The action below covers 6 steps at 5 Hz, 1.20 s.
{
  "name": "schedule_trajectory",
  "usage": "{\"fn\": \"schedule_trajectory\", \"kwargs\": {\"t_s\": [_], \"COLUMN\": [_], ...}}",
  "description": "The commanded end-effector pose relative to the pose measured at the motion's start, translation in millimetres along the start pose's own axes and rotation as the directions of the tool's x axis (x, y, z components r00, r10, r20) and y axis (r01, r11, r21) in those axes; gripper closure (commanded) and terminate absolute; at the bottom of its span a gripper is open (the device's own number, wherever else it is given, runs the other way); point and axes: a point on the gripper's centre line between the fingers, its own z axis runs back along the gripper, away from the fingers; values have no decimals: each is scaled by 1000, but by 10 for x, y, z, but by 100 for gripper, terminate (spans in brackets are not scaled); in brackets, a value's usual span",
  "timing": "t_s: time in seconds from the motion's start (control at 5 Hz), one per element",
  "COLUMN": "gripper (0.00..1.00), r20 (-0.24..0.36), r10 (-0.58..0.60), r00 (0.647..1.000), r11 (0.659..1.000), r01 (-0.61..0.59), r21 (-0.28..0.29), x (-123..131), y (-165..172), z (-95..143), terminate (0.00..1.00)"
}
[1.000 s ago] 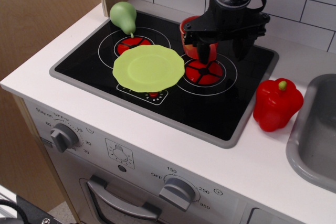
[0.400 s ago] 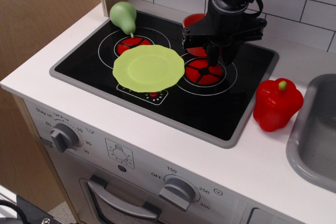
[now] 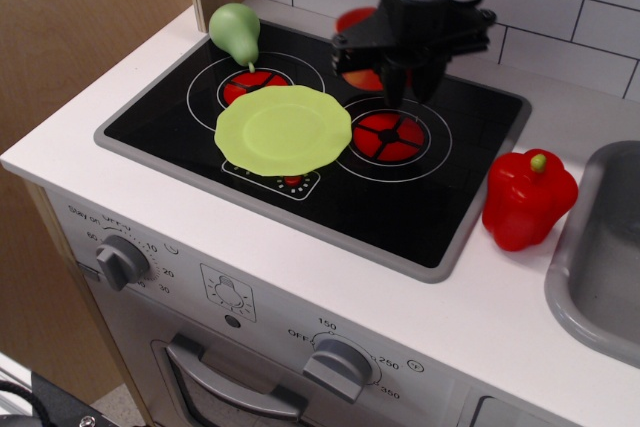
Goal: Put cup on plate
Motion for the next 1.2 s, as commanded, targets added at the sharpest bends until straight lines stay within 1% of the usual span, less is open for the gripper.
{"fn": "schedule_trajectory", "kwargs": {"t_s": [0.0, 0.2, 0.4, 0.8, 1.0], "gripper": [100, 100, 100, 100, 0], "r20": [55, 26, -1, -34, -27], "r10": [-5, -16, -45, -62, -36], "r00": [998, 1000, 999, 997, 999], "r11": [999, 999, 997, 996, 996], "r01": [8, 17, 45, 59, 34], "r21": [-49, -52, -59, -69, -82], "x": [139, 66, -75, -245, -248], "y": [312, 511, 644, 747, 718], "z": [325, 327, 292, 261, 282], "terminate": [0, 0, 0, 0, 0]}}
